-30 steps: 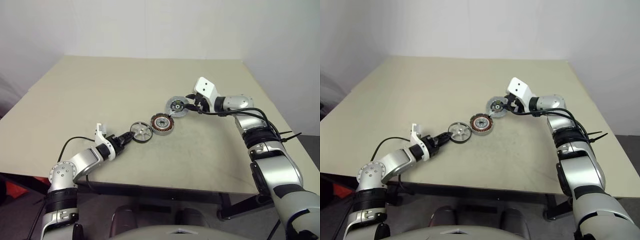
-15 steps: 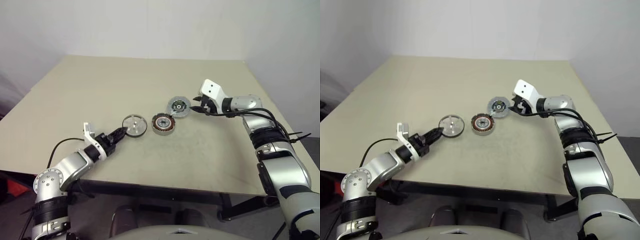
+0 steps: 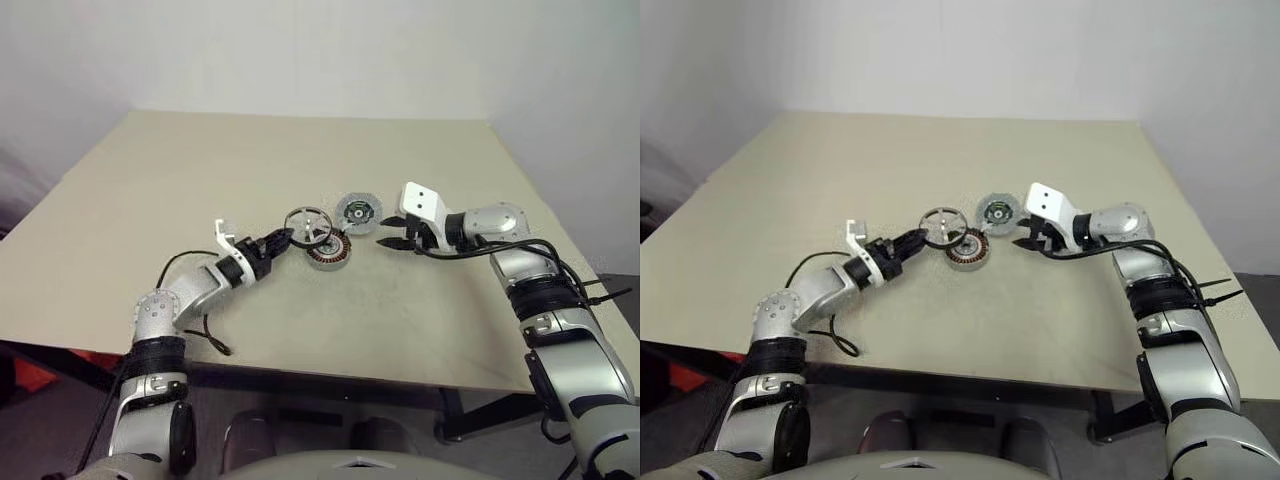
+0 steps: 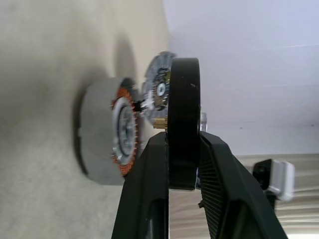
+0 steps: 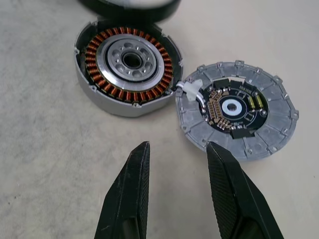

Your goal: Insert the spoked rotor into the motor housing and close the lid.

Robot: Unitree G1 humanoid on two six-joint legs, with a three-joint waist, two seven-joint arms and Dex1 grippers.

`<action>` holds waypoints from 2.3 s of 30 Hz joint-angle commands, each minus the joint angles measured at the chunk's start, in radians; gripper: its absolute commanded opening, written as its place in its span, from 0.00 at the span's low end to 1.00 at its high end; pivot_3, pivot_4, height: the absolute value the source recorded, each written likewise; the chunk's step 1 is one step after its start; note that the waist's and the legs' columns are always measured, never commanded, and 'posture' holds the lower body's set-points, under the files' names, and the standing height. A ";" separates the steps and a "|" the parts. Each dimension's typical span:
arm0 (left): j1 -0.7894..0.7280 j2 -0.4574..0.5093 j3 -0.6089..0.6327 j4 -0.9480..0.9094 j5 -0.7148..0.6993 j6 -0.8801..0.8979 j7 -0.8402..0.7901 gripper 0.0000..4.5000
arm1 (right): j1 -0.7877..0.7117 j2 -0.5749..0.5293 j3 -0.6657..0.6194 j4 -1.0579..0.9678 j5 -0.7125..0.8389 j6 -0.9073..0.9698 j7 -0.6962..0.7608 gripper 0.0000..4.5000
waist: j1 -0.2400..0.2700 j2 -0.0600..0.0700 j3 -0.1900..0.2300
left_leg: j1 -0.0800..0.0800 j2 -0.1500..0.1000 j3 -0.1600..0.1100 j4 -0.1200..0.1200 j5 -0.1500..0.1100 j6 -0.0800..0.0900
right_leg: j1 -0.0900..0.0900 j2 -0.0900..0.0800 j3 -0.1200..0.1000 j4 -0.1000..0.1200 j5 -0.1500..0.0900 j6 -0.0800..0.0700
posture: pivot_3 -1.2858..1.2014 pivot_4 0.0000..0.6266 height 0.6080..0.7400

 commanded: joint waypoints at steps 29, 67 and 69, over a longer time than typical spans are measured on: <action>-0.141 -0.084 0.070 0.157 0.291 0.083 -0.108 0.18 | -0.017 0.009 -0.010 -0.121 0.019 0.079 -0.047 0.44 | 0.001 0.000 0.000 | 0.000 -0.001 0.000 0.000 0.000 0.001 | 0.000 -0.001 0.000 0.000 0.000 0.000 | 0.52 0.00 1.00; 0.038 -0.076 0.199 -0.324 0.084 0.211 0.210 0.52 | -0.028 0.098 -0.005 -0.135 0.072 0.045 -0.049 0.44 | -0.002 -0.001 0.001 | -0.002 -0.001 0.000 -0.002 -0.002 0.003 | -0.001 -0.002 -0.001 -0.004 0.000 0.001 | 0.52 0.00 1.00; 0.048 -0.063 0.196 -0.323 0.088 0.193 0.211 0.52 | -0.016 0.145 0.012 -0.178 0.087 0.089 -0.055 0.44 | -0.003 -0.001 0.002 | -0.002 0.000 0.000 -0.002 -0.002 0.003 | -0.001 -0.001 -0.001 -0.004 -0.001 0.001 | 0.52 0.00 1.00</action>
